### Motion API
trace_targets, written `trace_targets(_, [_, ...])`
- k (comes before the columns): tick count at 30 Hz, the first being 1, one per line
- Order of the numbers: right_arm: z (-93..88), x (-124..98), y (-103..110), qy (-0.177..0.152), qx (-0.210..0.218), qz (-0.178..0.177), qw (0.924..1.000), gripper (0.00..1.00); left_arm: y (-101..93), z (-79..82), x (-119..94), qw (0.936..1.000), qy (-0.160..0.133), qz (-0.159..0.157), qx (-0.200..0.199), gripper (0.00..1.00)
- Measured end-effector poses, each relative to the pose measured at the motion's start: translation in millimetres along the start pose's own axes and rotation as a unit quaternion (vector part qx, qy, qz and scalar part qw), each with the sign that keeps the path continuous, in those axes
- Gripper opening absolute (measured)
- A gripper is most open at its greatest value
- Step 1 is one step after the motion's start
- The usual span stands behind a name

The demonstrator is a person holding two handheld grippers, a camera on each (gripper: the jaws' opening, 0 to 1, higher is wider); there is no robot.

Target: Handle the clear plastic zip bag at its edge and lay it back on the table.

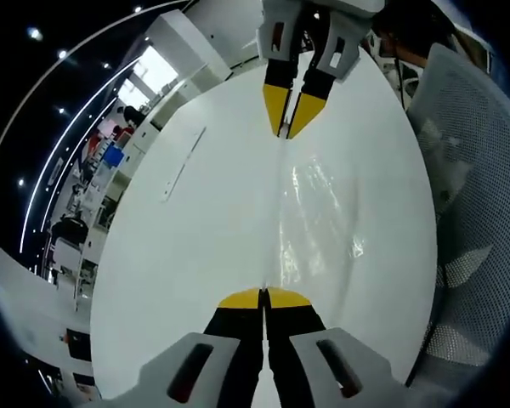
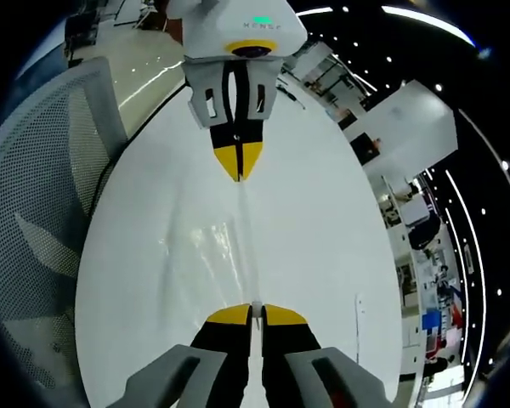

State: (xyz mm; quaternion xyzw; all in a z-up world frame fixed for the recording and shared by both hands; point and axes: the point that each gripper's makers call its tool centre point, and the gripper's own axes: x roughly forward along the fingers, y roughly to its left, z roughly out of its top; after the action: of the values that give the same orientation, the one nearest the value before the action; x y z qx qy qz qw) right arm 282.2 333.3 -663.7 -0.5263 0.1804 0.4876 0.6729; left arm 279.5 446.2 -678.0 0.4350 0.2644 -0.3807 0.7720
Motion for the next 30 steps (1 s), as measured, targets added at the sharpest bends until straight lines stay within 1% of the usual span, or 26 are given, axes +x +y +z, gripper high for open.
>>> trace_targets(4, [4.6,-4.1,-1.1,-0.012,0.009,0.002,0.9999,0.01,-1.4,-1.5,0.3,1.0000,0.003,0.000,0.009,0.00])
trace_targets(5, [9.9,-5.6,-1.2,-0.027,0.017,0.003,0.9995,0.02,-1.6,-1.3,0.3,0.9999,0.003,0.000,0.011,0.00])
trace_targets(6, [12.1,-7.1,-2.6,-0.032,0.020,0.001,0.9993,0.02,-1.8,-1.3,0.3,0.9999,0.004,0.000,0.013,0.00])
trace_targets(10, [25.6,-13.3,-11.4,-0.061,0.030,-0.009,0.9977,0.06,-1.7,0.2,1.5,0.9998,0.004,0.000,0.018,0.00])
trace_targets(14, [38.1,-18.8,-22.3,-0.082,0.034,-0.017,0.9959,0.07,-1.0,2.3,2.2,0.9998,0.003,0.000,0.020,0.00])
trace_targets(16, [41.8,-19.1,-26.5,-0.088,0.039,-0.018,0.9952,0.07,-0.6,3.2,2.1,0.9998,0.002,0.002,0.020,0.00])
trace_targets(20, [45.4,-15.0,-30.3,-0.088,0.039,-0.019,0.9952,0.07,-1.0,4.1,1.7,0.9998,0.002,0.001,0.020,0.00])
trace_targets(26, [49.0,-5.9,-22.7,-0.082,0.023,-0.006,0.9963,0.07,-1.3,1.7,0.8,0.9998,0.003,0.000,0.017,0.00])
trace_targets(30, [48.3,1.0,-18.6,-0.073,0.012,0.001,0.9973,0.07,-2.3,2.1,0.4,0.9998,0.002,-0.001,0.019,0.00])
